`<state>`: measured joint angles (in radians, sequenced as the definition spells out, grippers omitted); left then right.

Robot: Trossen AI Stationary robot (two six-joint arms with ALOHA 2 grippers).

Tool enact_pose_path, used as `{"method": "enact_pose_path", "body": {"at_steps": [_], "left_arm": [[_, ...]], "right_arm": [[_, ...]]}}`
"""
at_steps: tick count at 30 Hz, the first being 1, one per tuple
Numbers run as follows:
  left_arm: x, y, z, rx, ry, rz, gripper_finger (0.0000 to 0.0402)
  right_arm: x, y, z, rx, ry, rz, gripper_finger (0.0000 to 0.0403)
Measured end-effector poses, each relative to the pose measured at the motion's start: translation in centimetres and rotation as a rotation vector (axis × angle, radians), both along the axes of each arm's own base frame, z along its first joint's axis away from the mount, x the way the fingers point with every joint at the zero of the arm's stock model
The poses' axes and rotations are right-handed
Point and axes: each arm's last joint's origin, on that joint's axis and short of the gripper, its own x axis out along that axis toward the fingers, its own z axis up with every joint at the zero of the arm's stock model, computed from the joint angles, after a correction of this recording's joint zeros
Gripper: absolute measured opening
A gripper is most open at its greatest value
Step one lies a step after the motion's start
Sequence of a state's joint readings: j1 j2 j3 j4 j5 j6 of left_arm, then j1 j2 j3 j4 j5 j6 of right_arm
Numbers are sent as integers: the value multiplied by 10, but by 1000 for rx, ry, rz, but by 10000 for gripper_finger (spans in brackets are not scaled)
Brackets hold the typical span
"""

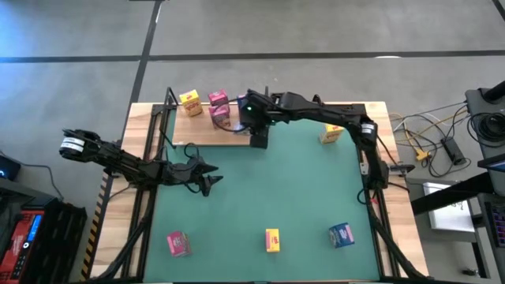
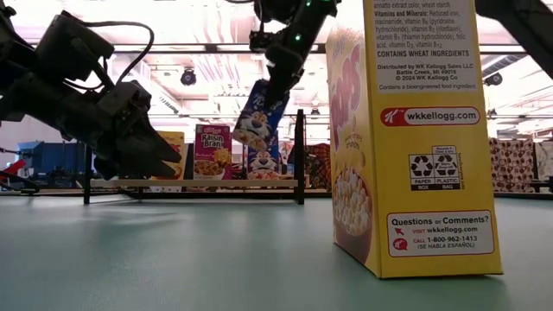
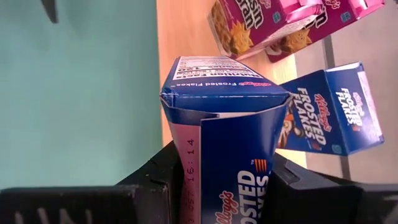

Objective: Stack cereal on shelf
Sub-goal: Put the top blue cereal box on the shelf aligned with the other blue cereal box

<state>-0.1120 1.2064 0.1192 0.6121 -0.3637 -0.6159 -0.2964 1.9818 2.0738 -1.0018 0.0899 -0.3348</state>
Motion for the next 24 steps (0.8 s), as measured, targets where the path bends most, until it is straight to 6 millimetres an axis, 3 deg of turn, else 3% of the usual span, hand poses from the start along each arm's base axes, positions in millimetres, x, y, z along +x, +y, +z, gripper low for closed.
{"method": "enact_pose_path", "body": {"at_steps": [16, 24], "left_arm": [[16, -2, 19, 37, -59, -20, 227], [30, -4, 36, 106, -81, -93, 227]], "right_arm": [[8, -41, -29, -79, 122, 12, 123], [11, -49, -41, -82, 149, 25, 126]]}}
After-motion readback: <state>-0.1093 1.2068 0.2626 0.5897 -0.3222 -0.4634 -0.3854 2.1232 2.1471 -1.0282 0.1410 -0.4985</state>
